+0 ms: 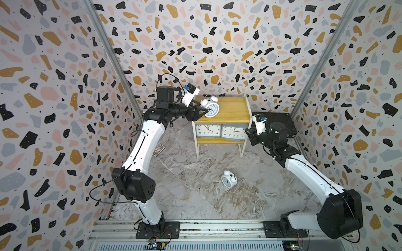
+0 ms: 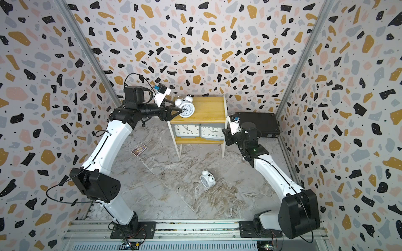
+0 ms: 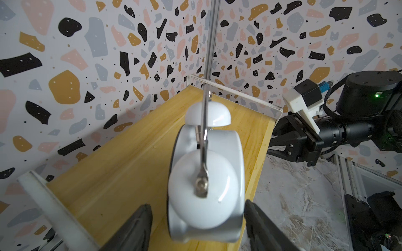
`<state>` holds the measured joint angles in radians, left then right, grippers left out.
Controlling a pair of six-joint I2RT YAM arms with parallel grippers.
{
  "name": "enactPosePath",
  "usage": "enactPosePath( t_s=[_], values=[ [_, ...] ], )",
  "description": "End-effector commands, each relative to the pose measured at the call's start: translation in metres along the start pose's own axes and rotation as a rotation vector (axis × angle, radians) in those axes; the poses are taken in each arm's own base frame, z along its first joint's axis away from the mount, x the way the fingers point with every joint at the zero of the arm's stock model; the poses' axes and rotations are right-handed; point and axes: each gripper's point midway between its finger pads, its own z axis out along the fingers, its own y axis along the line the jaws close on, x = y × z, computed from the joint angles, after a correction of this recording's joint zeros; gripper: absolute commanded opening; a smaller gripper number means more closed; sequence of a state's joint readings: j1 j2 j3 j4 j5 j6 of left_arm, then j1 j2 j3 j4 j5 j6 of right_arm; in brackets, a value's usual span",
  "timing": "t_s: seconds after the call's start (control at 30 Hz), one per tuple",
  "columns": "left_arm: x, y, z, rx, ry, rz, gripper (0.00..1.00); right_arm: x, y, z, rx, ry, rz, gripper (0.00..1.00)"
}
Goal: Place the alarm clocks on the shelf by style
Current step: Place the alarm on the shelf.
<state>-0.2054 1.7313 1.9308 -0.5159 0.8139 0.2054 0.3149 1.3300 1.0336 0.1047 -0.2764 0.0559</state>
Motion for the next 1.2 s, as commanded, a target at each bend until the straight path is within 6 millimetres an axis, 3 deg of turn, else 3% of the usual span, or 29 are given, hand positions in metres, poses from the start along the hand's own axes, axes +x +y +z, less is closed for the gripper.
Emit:
enactPosePath(
  t_s=[0.0,0.53,1.17],
  values=[
    [-0.018,-0.001,-0.014,-0.043,-0.046,0.074,0.71,-0.024,0.000,-0.004,-0.002,-0.052,-0.010,0.26],
    [-0.009,0.015,-0.016,-0.148,-0.020,0.073,0.69,-0.022,0.000,-0.004,-0.001,-0.050,-0.009,0.27],
    [-0.008,0.017,-0.015,-0.164,-0.027,0.072,0.69,-0.021,0.000,-0.004,0.001,-0.049,-0.008,0.28]
  ],
)
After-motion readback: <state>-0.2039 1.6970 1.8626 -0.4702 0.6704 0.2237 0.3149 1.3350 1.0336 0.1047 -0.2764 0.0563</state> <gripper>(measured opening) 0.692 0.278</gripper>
